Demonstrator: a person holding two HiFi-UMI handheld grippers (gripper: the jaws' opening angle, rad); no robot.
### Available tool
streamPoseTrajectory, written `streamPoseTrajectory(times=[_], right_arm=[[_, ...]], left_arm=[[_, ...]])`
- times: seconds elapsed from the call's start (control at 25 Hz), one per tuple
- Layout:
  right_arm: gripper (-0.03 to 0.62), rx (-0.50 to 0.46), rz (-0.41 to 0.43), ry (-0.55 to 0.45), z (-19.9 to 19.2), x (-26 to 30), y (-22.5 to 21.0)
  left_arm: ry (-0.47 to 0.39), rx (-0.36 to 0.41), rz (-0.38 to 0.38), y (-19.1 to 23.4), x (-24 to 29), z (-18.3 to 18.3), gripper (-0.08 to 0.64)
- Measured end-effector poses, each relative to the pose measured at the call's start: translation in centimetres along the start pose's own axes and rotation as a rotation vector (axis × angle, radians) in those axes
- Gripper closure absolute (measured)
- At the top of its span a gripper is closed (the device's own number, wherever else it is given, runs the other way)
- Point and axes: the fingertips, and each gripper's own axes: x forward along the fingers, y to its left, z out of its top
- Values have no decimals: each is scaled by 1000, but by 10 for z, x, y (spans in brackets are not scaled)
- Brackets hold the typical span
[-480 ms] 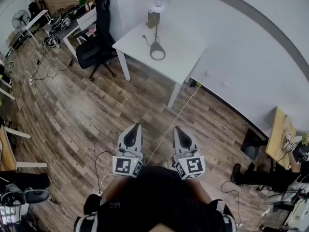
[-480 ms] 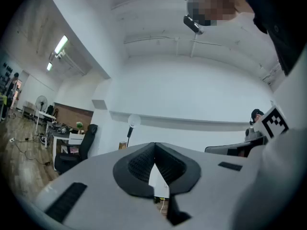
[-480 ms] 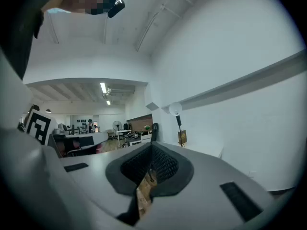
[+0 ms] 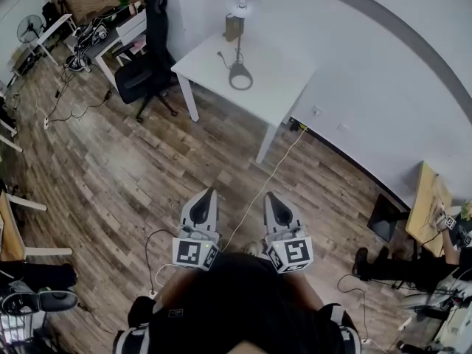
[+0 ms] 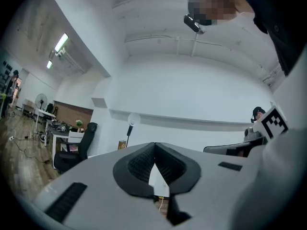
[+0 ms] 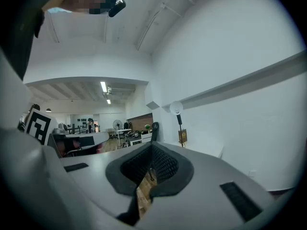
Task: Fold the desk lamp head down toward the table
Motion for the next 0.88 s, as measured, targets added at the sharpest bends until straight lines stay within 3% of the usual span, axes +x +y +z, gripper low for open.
streamPoseTrajectory(times=[0.28,0.88], right_arm=[[580,9,-18,-11,-1,2,11],[580,-12,-35,2,-8,45,70]], left_arm=[[-7,12,0,9,-11,1,535],[4,-23,-15,73,-40,1,535]])
